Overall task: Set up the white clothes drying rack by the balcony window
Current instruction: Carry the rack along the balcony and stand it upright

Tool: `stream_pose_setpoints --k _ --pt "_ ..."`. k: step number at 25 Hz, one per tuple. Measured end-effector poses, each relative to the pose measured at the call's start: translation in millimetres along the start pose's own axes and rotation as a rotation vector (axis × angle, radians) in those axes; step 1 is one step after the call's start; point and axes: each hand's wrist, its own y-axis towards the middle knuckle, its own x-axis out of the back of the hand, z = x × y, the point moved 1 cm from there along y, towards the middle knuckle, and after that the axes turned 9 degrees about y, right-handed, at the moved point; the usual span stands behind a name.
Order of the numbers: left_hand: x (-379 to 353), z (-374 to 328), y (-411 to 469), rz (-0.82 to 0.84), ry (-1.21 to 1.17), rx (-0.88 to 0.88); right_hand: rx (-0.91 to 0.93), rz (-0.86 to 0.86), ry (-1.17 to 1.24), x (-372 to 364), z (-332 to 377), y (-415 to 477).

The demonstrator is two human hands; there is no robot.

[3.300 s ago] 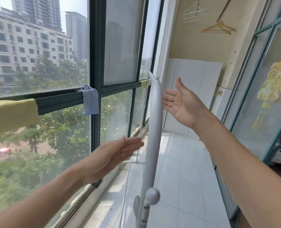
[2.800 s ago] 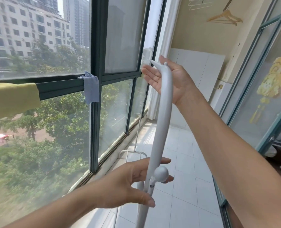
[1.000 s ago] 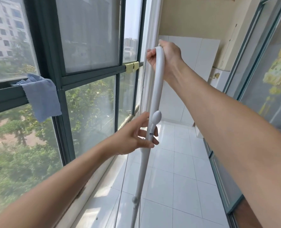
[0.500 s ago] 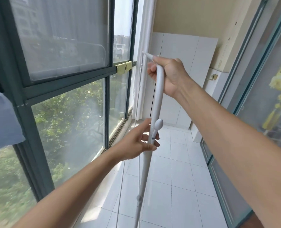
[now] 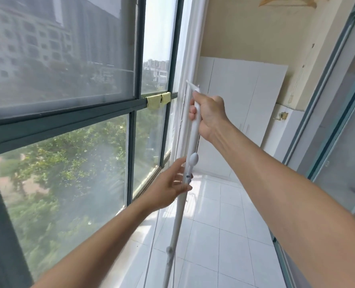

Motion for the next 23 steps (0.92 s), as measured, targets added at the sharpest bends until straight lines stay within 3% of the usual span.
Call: stream_pose_setpoints --k 3,8,13,23 --pt "-22 38 9 -0.143 0.046 0.065 0.0 0.038 -0.007 18 -6 34" --pt "-68 83 36 -0.042 0.12 0.205 0.061 0.046 -0.06 42 -15 83" --pt "-106 94 90 -0.12 0.238 0.208 0.141 -0.038 -0.139 74 -11 130" --pt "-127 167 232 -0.072 0.15 0.157 0.152 -0.091 -0.225 121 -35 263"
